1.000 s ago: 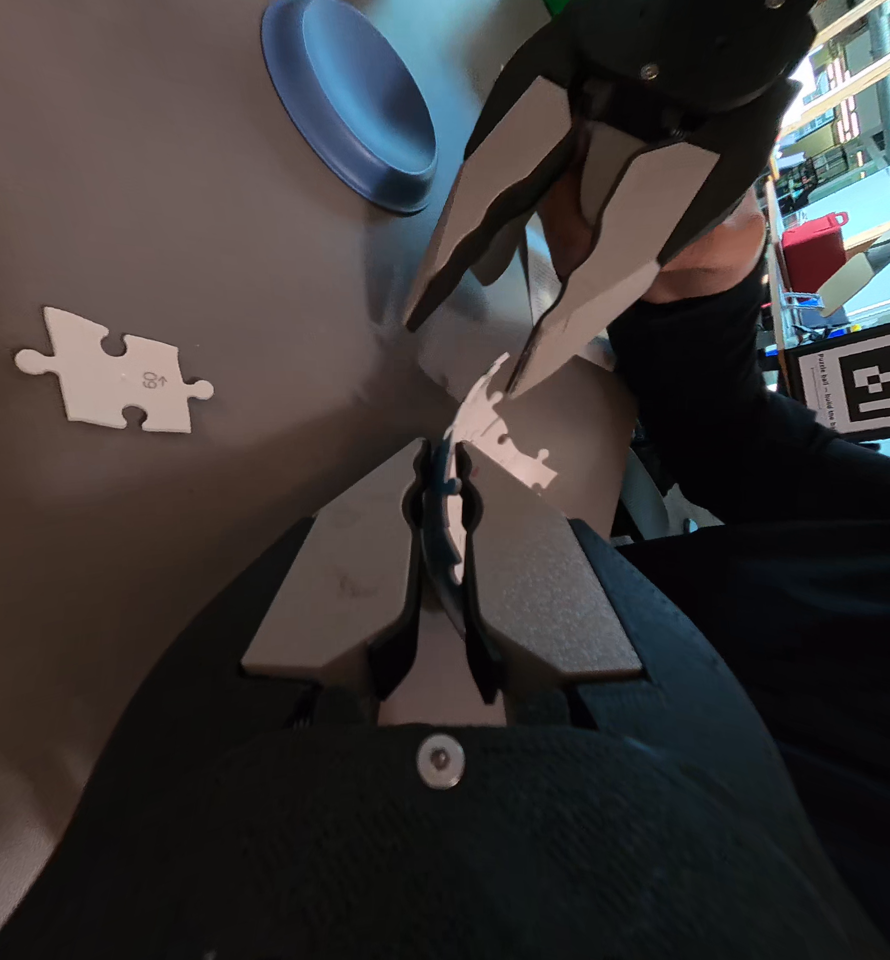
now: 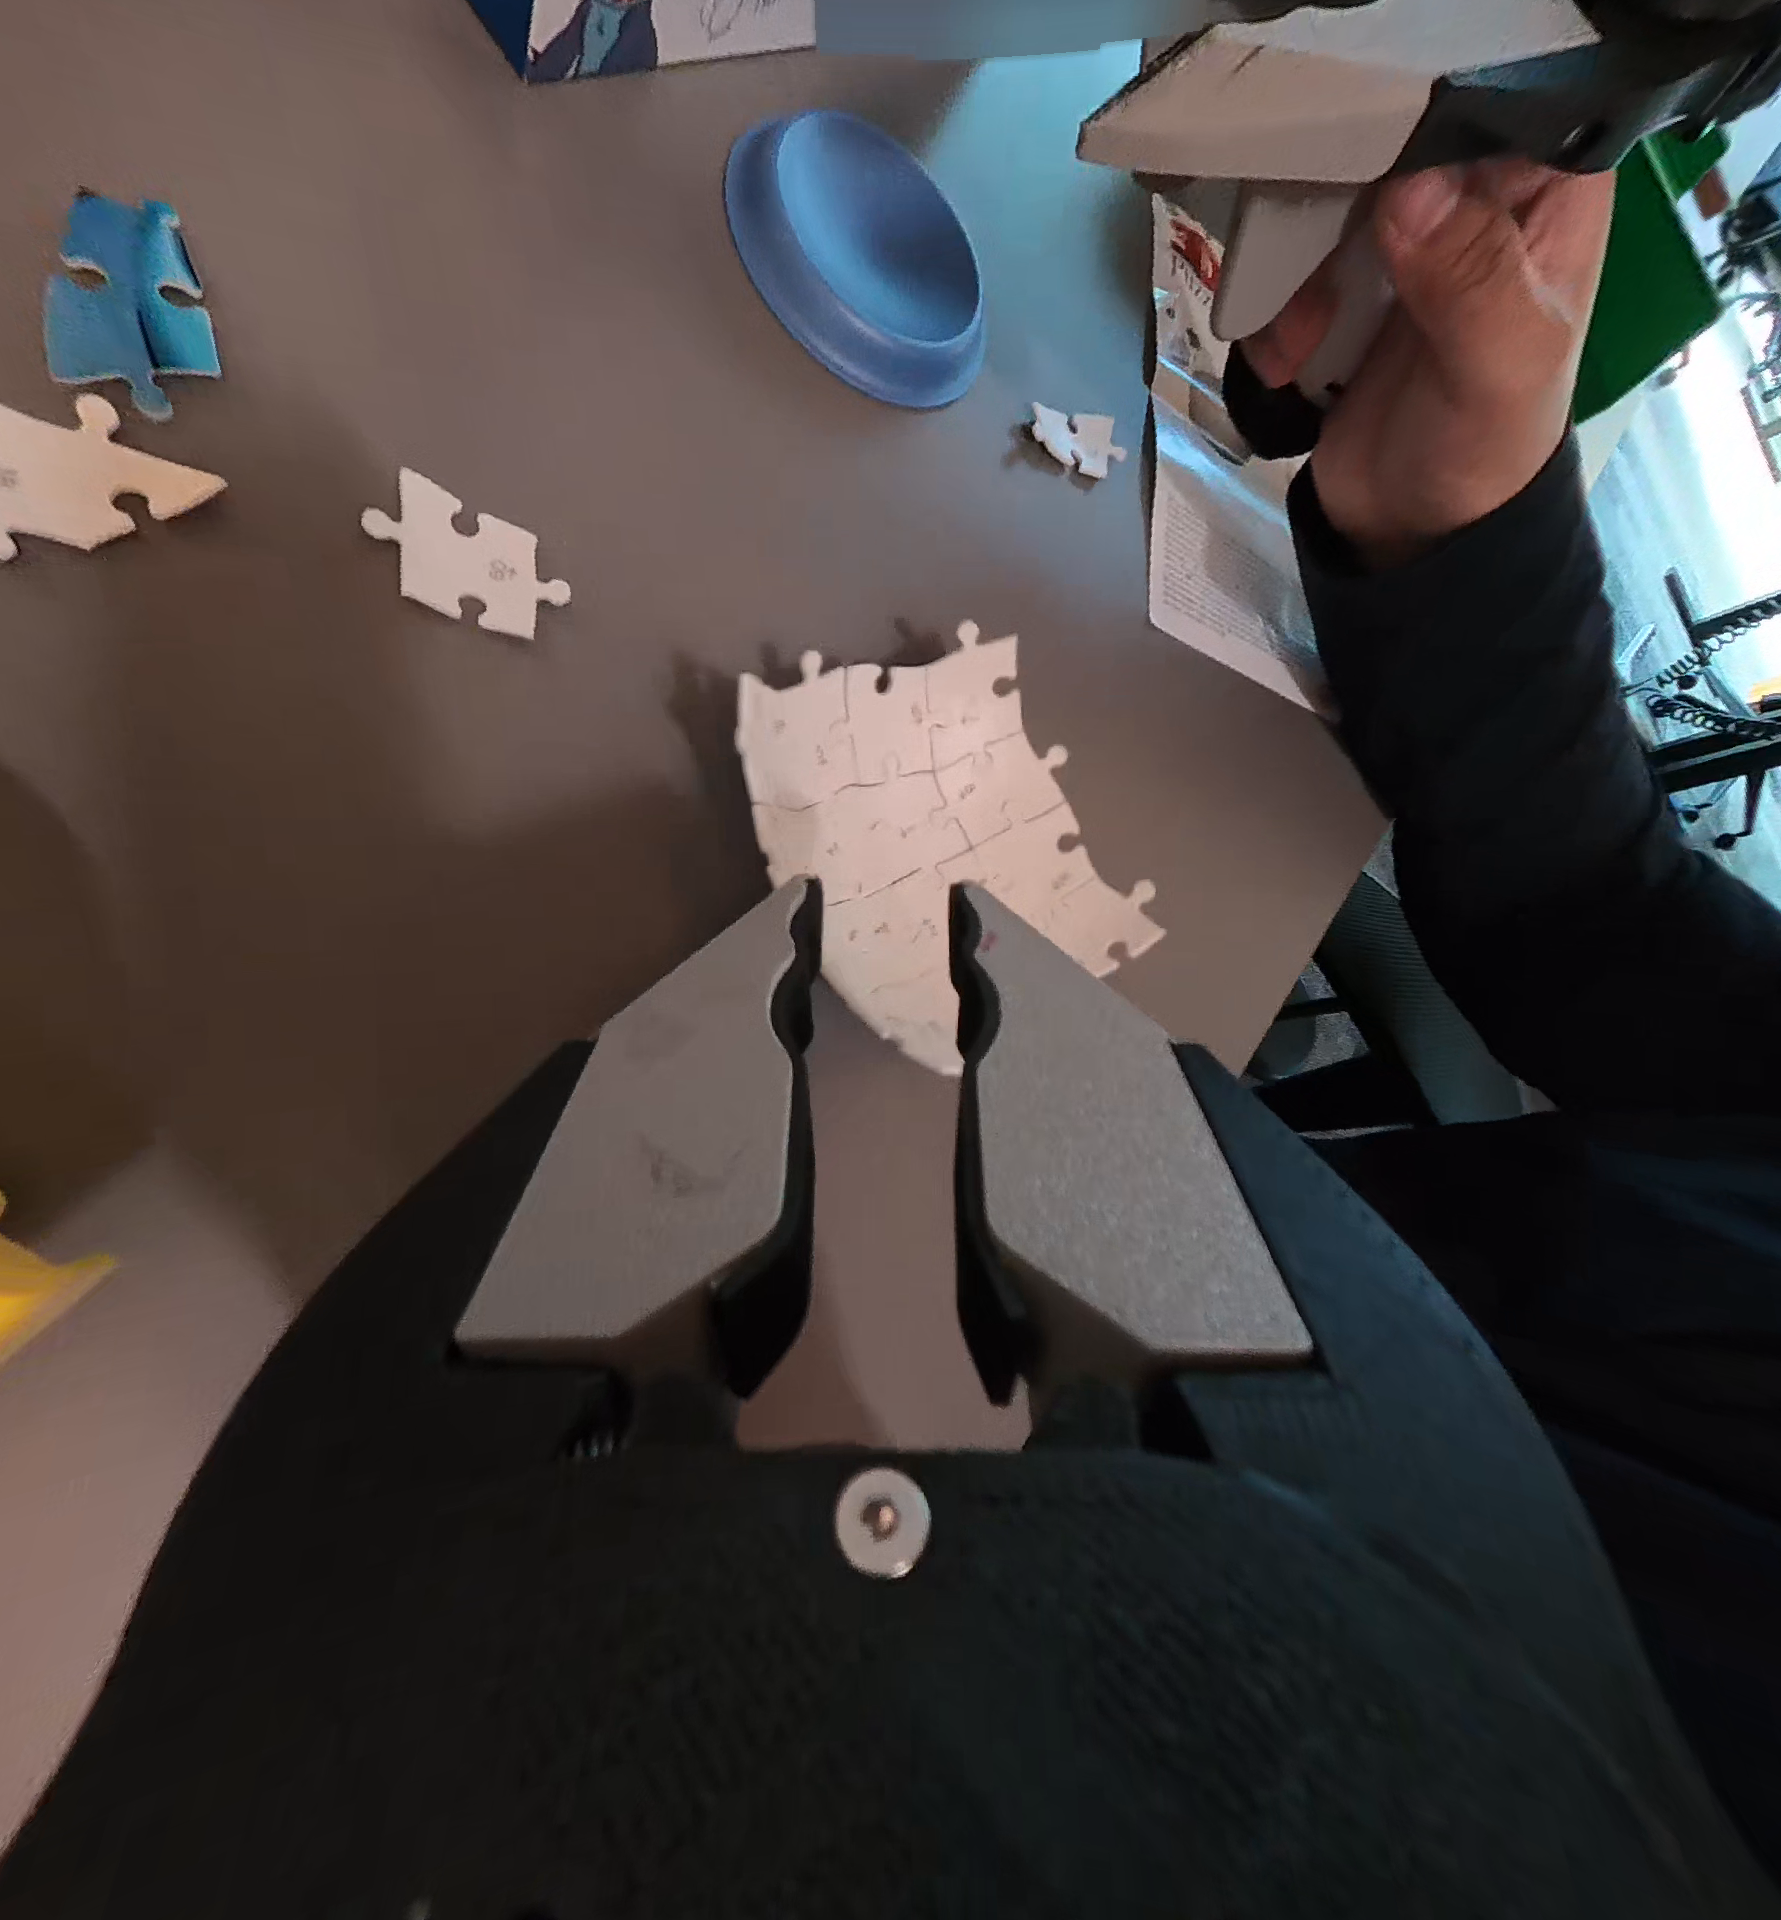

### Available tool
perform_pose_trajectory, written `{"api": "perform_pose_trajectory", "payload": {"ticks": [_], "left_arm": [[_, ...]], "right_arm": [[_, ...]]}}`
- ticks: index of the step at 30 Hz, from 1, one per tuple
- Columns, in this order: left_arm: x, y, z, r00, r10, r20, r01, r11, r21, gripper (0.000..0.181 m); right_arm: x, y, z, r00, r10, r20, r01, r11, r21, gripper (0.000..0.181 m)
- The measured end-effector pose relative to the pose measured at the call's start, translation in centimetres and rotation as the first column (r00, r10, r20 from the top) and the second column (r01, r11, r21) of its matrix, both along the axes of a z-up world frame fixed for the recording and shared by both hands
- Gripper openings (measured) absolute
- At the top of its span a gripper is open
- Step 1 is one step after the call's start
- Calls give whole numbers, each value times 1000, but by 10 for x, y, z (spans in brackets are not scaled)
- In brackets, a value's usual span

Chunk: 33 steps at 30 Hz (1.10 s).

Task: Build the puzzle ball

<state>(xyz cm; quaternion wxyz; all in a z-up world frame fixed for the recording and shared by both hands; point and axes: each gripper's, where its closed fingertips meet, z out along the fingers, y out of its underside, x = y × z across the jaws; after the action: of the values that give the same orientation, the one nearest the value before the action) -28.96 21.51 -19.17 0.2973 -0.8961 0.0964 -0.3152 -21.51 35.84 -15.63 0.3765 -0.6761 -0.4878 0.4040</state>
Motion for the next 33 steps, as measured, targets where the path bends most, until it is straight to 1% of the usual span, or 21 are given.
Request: {"api": "perform_pose_trajectory", "payload": {"ticks": [12, 16, 18, 22, 27, 33], "left_arm": [[6, -4, -27, 998, -40, 44, 43, 996, -80, 19], [10, -2, -32, 997, -59, 46, 63, 993, -96, 13], [14, 0, -31, 995, -71, 67, 77, 993, -88, 0], [21, 11, -29, 991, -70, 115, 80, 993, -85, 0], [23, 25, -30, 992, -62, 111, 71, 994, -88, 0], [21, 26, -14, 994, -67, 84, 71, 996, -52, 0]], "right_arm": [[-2, -1, -7, 1000, 11, 24, -10, 1000, -13, 42], [-4, -4, -10, 999, 25, 42, -24, 1000, -16, 42], [-5, -5, -11, 998, 29, 48, -29, 1000, -10, 42], [-4, -6, -10, 998, 28, 55, -28, 1000, 2, 41], [-3, -5, -8, 998, 28, 49, -28, 1000, 1, 41], [-2, -6, -6, 998, 40, 41, -40, 999, -6, 42]]}}
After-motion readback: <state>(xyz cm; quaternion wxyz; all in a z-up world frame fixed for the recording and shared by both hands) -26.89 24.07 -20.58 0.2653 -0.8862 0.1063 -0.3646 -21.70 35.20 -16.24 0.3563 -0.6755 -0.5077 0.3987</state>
